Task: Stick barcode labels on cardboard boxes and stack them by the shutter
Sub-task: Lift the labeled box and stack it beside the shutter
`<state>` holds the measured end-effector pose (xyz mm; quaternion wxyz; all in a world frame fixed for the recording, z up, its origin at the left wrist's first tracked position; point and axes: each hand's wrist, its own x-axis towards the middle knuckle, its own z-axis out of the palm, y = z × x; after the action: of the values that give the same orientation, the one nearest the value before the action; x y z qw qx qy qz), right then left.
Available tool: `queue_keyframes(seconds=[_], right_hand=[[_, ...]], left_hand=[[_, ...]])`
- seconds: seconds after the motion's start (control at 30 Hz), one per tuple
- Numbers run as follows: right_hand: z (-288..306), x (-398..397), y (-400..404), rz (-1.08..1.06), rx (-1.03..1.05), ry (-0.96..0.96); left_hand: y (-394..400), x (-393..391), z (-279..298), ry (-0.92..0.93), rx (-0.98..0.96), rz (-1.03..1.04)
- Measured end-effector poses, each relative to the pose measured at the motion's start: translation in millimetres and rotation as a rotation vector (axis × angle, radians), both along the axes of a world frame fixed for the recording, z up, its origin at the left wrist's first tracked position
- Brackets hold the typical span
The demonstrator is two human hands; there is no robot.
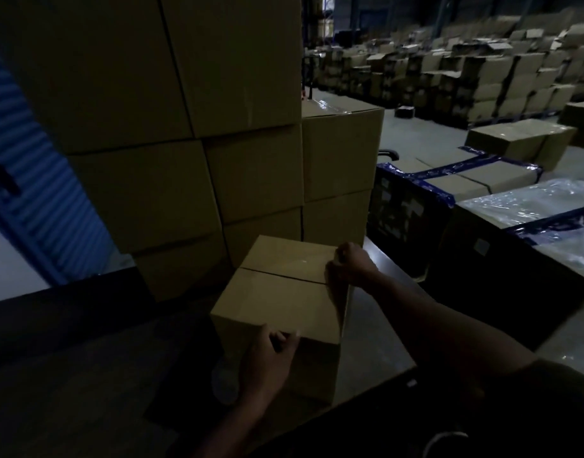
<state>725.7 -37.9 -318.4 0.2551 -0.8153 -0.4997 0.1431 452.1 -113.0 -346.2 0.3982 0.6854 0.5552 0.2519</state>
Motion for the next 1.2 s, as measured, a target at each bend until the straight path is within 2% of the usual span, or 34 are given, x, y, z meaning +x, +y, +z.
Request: queue_keyframes(seconds=[0.17,0.33,0.4,0.5,0.6,0.73,0.83,0.97,1.2], right_hand=[[-17.3,-4.4,-32.2,-0.185,0.015,-0.029],[-25.9,-17.4,-104.3,-0.459,0.13,-0.041],[-33.5,-22.8,-135.0,-0.482,0.187,0.06],[-42.1,-31.6,-163.1,-0.454,0.254,0.339],[-38.7,-43.2,-178.2,-0.423,0.312,0.374],[-11.8,-45.2,-187.9,-0.391,0.435,0.392],[10.4,-32.2,-190.3,-0.407,0.53,0.321],[51.0,-14.7,-190.0,-0.431,0.707,0.311],[148.1,23.3,-169.3,-0.317,1.008,0.235]], left_hand=[[9.7,-9.6,-8.7,-0.028,0.018,0.012],[25.5,-1.4,-13.3,-0.157,-0.067,-0.108],[31.3,5.1,-17.6,-0.189,-0.124,-0.155],[35.4,17.0,-20.8,-0.231,-0.228,-0.203],[36.2,28.9,-14.7,-0.274,-0.225,-0.191],[42.1,39.6,-0.3,-0.316,-0.147,-0.208],[45.8,52.1,18.7,-0.359,-0.045,-0.222],[52.3,74.7,65.2,-0.453,0.151,-0.236],[73.5,125.1,159.4,-0.694,0.381,-0.24]])
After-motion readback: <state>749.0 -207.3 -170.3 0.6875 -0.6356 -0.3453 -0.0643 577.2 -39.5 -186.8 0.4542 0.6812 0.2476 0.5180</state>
